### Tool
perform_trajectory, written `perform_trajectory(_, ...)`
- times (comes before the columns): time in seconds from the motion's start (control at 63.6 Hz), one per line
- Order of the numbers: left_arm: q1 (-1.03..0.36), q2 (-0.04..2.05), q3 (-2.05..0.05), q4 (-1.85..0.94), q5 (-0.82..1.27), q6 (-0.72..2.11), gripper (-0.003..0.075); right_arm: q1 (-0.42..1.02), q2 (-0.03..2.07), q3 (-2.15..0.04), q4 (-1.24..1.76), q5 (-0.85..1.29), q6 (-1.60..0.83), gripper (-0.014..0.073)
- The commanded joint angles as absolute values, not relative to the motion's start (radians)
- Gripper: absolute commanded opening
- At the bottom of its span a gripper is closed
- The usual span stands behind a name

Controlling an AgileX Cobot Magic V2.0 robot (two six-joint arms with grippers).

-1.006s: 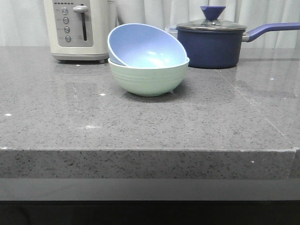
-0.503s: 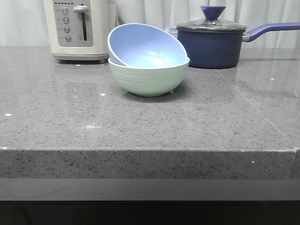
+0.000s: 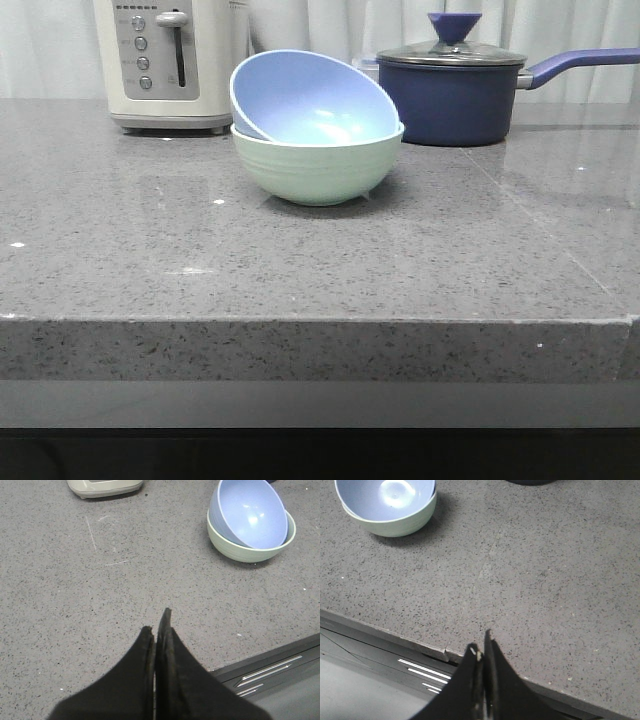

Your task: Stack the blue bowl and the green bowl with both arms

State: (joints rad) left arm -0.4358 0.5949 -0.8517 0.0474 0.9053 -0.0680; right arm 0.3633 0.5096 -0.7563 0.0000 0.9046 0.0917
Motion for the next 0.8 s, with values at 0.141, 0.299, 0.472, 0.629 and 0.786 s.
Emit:
perform_trajectory(0.141,-0.430,0.572,-0.844,0.049,0.794,-0.075,-0.0020,0.361,0.511,-0.782,-0.017,0.833,0.093,-0.0054)
perform_trajectory(0.299,-0.320,0.463,-0.713,0.050,0.630,-0.075,-0.0020,0.361,0.511,-0.782,-0.017,0.833,0.093,-0.0054)
perform_trajectory(0.472,-0.157,0.274,-0.452,-0.018,0.295,-0.075,-0.0020,0.361,0.511,-0.782,-0.017,0.833,0.093,-0.0054)
perform_trajectory(0.629,-0.053,0.116,-0.219,-0.070,0.056,-0.075,-0.0020,0.361,0.511,-0.782,-0.017,0.833,0.093,-0.0054)
perform_trajectory(0.786,-0.051,0.023,-0.079,-0.055,-0.064,-0.073,-0.0020,0.361,0.511,-0.782,-0.017,0.833,0.093,-0.0054)
